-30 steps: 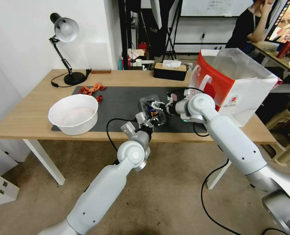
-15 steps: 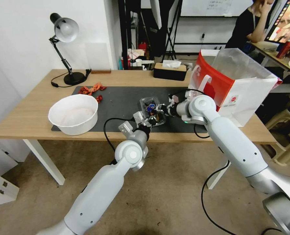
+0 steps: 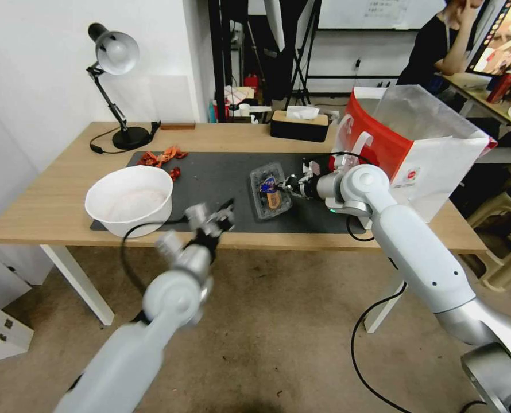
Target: Close the takeout container lid, then place the container into the takeout bag.
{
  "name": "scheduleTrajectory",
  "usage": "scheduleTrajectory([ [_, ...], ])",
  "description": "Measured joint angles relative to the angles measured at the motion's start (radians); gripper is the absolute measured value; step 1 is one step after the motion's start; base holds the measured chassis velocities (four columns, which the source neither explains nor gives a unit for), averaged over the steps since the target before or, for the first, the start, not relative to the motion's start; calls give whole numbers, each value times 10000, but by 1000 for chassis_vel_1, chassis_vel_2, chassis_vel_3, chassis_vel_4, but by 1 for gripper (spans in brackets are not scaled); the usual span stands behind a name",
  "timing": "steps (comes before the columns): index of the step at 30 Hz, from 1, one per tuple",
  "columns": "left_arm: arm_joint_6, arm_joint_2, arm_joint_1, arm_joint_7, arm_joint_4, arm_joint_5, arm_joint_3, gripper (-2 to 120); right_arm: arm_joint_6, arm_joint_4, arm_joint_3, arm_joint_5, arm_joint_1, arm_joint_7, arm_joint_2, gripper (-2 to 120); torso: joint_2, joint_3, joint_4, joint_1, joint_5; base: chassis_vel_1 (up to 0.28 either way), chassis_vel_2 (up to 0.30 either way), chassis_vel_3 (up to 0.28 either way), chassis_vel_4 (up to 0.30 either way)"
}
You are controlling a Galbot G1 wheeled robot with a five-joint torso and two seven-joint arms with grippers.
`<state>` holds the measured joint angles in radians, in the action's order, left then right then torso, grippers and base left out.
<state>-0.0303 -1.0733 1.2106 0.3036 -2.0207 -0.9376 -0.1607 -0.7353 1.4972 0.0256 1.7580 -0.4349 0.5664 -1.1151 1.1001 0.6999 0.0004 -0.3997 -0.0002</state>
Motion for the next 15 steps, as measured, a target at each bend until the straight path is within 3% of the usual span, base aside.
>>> scheduleTrajectory([
  [9, 595, 504, 1769, -556, -566, 2347, -1247, 1, 0, -45, 175, -370, -157, -560, -135, 0, 0, 0, -5, -1, 1, 0, 0, 0, 0],
  [13, 1086, 616, 2498, -708, -549, 3594, -1694, 13, 1, -72, 215, -463, -203, -677, -222, 0, 0, 0, -5, -2, 1, 0, 0, 0, 0],
  [15, 1114, 614, 2543, -718, -543, 3653, -1723, 15, 1, -73, 215, -469, -204, -682, -226, 0, 0, 0, -5, -1, 1, 0, 0, 0, 0],
])
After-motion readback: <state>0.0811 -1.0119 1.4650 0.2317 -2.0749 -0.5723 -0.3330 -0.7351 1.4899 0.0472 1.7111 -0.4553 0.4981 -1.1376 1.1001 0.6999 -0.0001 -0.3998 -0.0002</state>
